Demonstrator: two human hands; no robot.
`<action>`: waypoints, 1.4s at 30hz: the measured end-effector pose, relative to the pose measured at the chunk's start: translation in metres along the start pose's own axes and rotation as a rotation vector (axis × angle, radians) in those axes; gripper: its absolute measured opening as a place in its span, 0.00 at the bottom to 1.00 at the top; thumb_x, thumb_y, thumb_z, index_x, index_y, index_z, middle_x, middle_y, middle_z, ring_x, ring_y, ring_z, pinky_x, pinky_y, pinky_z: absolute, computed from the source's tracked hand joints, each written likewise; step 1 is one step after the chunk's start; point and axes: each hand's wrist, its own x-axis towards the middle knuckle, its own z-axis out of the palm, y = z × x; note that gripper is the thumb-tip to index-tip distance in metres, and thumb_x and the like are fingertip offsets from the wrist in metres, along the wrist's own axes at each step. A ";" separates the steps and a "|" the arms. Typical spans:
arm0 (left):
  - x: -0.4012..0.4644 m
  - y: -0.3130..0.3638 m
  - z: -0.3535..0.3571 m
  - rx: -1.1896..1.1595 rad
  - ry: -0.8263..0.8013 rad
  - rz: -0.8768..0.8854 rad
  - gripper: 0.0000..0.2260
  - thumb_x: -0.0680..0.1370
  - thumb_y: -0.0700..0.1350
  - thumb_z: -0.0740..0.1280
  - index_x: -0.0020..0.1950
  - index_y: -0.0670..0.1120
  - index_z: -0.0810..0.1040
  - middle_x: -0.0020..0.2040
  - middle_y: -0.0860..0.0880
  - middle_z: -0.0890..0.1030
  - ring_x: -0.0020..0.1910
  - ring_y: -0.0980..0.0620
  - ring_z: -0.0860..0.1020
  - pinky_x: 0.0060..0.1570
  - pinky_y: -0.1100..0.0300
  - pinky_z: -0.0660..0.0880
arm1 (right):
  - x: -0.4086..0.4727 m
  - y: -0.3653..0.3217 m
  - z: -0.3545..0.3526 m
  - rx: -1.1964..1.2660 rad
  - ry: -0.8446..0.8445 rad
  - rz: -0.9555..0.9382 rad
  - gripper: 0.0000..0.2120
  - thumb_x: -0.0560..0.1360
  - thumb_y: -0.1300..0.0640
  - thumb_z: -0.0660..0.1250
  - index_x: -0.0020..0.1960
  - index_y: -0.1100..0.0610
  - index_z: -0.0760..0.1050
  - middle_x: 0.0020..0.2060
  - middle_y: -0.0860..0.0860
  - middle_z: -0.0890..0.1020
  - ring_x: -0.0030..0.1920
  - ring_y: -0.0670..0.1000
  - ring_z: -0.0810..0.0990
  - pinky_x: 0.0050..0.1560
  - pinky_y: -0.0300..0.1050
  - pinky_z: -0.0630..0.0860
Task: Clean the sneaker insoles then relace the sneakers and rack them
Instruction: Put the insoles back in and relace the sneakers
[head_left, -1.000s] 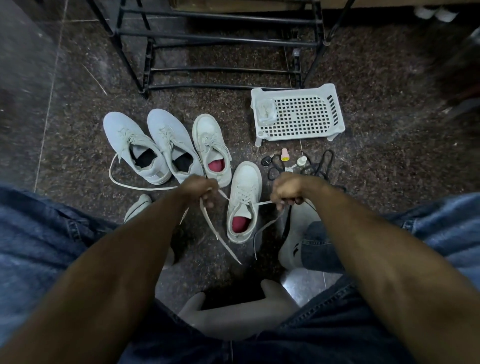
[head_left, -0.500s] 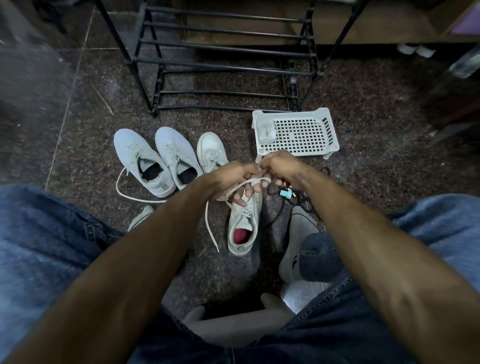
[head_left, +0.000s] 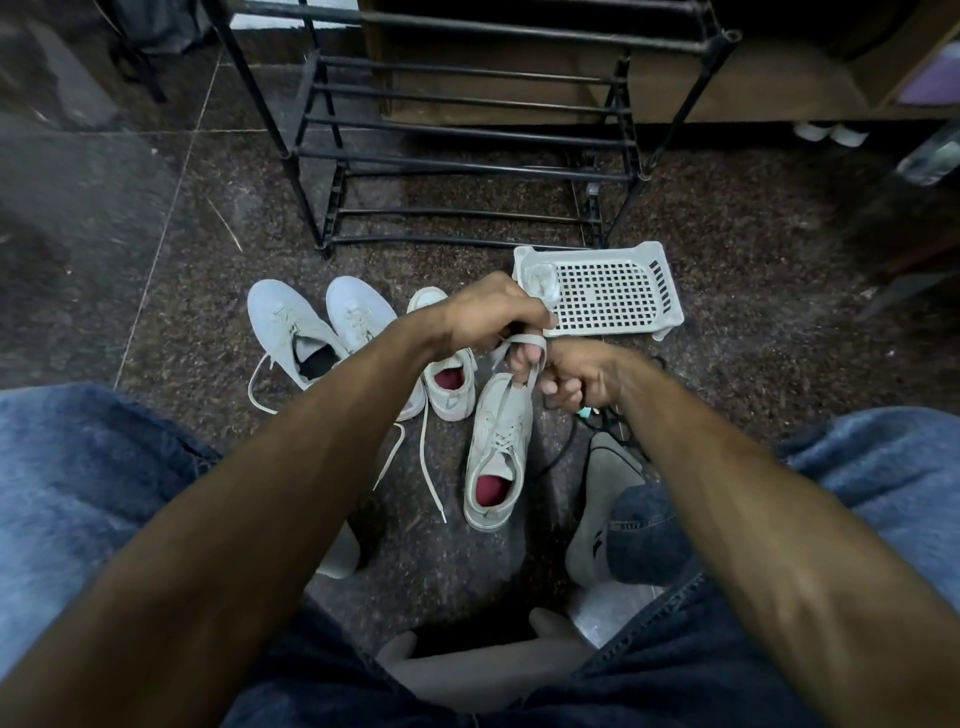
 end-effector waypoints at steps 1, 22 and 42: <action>0.000 0.000 -0.001 -0.029 -0.006 0.016 0.15 0.76 0.44 0.66 0.30 0.40 0.79 0.27 0.44 0.80 0.23 0.54 0.72 0.25 0.63 0.61 | -0.001 -0.002 -0.005 0.048 0.051 -0.010 0.09 0.77 0.55 0.57 0.43 0.54 0.74 0.25 0.48 0.71 0.19 0.43 0.61 0.20 0.32 0.58; 0.028 -0.031 -0.010 -0.096 0.504 0.069 0.09 0.75 0.37 0.68 0.53 0.47 0.80 0.47 0.55 0.80 0.43 0.62 0.77 0.45 0.69 0.72 | -0.014 -0.020 -0.012 0.186 0.218 -0.426 0.09 0.78 0.59 0.67 0.40 0.61 0.78 0.27 0.49 0.79 0.27 0.48 0.68 0.25 0.39 0.68; 0.025 -0.098 -0.010 0.264 0.409 -0.127 0.06 0.79 0.40 0.64 0.46 0.44 0.80 0.41 0.46 0.81 0.39 0.50 0.78 0.40 0.64 0.73 | 0.008 0.002 -0.008 0.008 0.315 -0.255 0.10 0.76 0.53 0.70 0.40 0.58 0.76 0.29 0.51 0.73 0.22 0.45 0.63 0.20 0.37 0.58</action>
